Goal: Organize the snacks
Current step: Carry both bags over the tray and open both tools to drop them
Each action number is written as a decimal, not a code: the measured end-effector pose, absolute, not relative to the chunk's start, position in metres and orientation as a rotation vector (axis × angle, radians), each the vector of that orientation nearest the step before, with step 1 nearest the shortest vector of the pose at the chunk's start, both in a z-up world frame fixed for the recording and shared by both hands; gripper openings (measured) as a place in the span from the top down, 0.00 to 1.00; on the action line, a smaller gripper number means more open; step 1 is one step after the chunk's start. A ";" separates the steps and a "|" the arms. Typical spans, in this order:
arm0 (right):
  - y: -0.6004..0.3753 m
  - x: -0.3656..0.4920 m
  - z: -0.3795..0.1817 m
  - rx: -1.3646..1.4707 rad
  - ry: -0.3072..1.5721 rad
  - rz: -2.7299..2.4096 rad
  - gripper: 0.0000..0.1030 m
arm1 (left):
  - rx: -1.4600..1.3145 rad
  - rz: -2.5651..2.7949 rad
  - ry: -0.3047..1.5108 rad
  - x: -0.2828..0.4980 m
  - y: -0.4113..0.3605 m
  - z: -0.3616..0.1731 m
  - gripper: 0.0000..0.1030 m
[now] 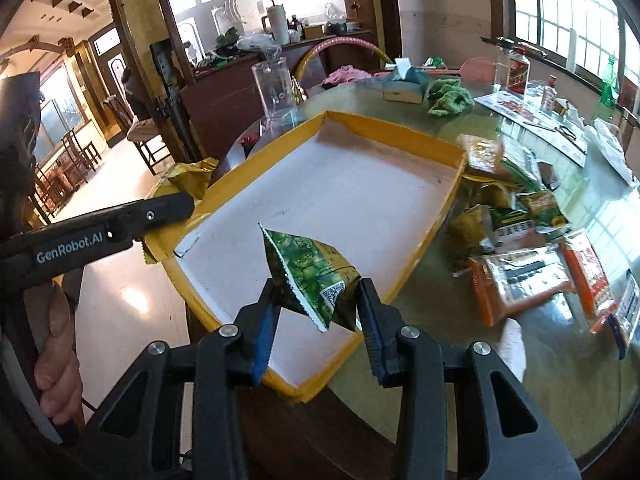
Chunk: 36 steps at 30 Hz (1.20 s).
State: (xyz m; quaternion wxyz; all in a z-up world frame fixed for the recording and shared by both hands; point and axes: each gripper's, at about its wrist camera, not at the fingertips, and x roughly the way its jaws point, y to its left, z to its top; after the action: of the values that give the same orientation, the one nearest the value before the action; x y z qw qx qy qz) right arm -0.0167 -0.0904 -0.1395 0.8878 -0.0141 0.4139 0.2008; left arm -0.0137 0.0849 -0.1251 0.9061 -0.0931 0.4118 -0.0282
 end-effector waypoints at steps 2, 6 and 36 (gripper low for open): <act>-0.085 -0.010 -0.146 -0.030 0.882 0.420 0.61 | -0.194 -0.055 0.871 -0.010 0.088 -0.131 0.58; -0.075 0.001 -0.159 -0.040 0.912 0.425 0.60 | -0.183 -0.042 0.908 -0.004 0.090 -0.143 0.58; -0.060 0.009 -0.174 -0.088 0.927 0.406 0.26 | -0.220 -0.020 0.917 0.000 0.094 -0.146 0.25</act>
State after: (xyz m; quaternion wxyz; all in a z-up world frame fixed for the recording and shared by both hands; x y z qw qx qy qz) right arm 0.0085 -0.0603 -0.1744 0.8737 -0.0422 0.4439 0.1945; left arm -0.0001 0.0942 -0.1460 0.8908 -0.1059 0.4418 -0.0094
